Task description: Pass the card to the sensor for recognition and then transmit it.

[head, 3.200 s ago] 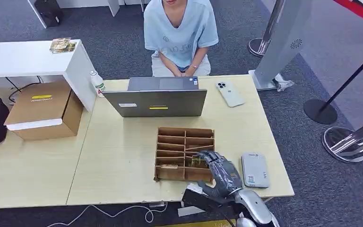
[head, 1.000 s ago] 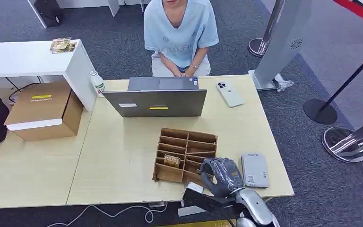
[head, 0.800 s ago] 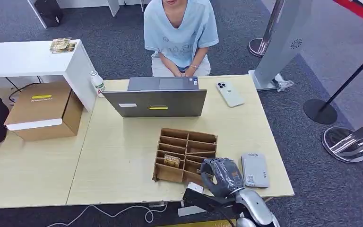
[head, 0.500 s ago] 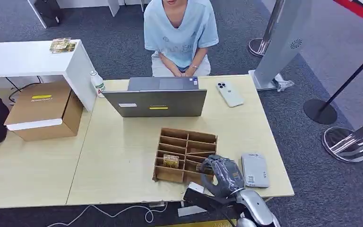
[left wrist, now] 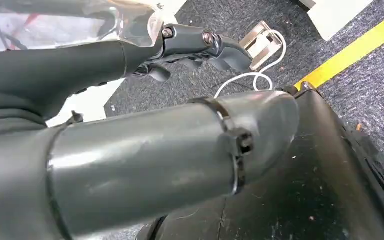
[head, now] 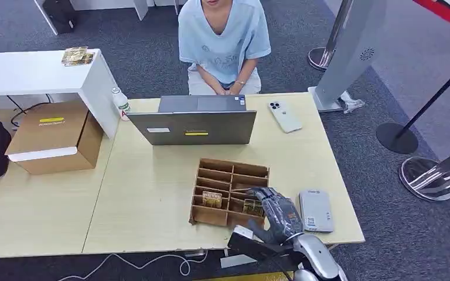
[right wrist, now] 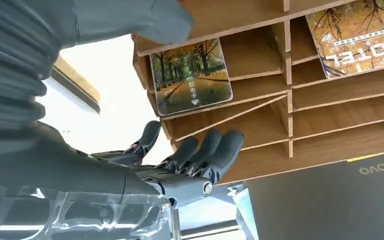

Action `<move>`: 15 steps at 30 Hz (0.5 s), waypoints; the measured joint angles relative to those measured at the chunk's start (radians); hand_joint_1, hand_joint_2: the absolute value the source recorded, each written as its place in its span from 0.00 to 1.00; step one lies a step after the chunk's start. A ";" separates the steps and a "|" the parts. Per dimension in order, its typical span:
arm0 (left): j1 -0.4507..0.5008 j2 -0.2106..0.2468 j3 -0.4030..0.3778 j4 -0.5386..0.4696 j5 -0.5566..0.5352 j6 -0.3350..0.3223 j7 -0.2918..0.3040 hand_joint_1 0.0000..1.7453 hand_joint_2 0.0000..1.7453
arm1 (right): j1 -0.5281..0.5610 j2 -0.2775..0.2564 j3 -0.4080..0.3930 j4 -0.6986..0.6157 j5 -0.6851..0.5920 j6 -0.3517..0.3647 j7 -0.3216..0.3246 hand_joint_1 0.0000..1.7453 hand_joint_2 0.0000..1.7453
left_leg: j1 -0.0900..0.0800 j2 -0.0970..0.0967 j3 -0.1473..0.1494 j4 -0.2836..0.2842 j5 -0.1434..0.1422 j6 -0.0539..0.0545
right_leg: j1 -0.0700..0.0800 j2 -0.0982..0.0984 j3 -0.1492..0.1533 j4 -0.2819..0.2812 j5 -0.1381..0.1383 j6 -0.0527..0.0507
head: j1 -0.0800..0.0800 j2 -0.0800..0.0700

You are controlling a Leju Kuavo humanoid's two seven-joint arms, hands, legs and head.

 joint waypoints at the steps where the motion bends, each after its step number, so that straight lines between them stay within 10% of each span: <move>1: 0.000 0.000 0.000 0.000 0.000 0.000 0.000 0.00 0.00 | 0.000 0.000 0.000 0.000 -0.001 0.000 0.000 0.28 1.00 | 0.000 0.000 0.000 0.000 0.000 0.000 | 0.000 0.000 0.000 0.000 0.000 0.000 | 0.000 0.000; 15: 0.000 0.000 0.000 0.000 0.000 0.000 -0.007 0.00 0.00 | -0.010 0.000 -0.001 -0.008 0.056 -0.021 0.029 0.22 1.00 | 0.000 0.000 0.000 0.000 0.000 0.000 | 0.000 0.000 0.000 0.000 0.000 0.000 | 0.000 0.000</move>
